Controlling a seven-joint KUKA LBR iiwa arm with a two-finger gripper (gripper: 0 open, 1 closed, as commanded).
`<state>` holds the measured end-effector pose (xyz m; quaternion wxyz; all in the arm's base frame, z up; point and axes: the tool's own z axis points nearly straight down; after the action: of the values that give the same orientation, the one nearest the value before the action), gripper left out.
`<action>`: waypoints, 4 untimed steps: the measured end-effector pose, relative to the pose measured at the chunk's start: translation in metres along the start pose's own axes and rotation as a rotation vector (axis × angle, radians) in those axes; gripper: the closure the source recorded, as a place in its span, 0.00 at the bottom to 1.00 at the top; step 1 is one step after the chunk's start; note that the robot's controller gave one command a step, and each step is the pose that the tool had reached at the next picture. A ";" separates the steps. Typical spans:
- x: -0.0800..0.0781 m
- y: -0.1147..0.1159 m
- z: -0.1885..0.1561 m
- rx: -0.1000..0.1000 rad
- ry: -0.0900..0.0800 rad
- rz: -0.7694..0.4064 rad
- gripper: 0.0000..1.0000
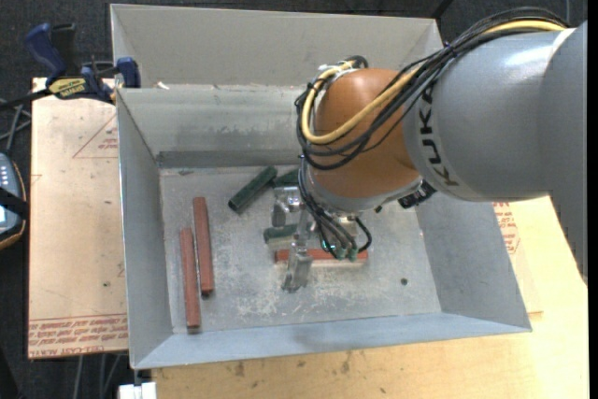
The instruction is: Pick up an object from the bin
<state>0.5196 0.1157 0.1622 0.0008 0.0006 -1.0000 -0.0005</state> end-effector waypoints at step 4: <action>-0.039 -0.059 0.092 0.000 -0.002 -0.231 1.00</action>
Offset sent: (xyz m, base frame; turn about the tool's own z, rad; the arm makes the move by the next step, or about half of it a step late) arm 0.0971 -0.0396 -0.0665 -0.0725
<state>0.5582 0.0571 0.0699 -0.0003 0.1159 -0.9933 -0.0006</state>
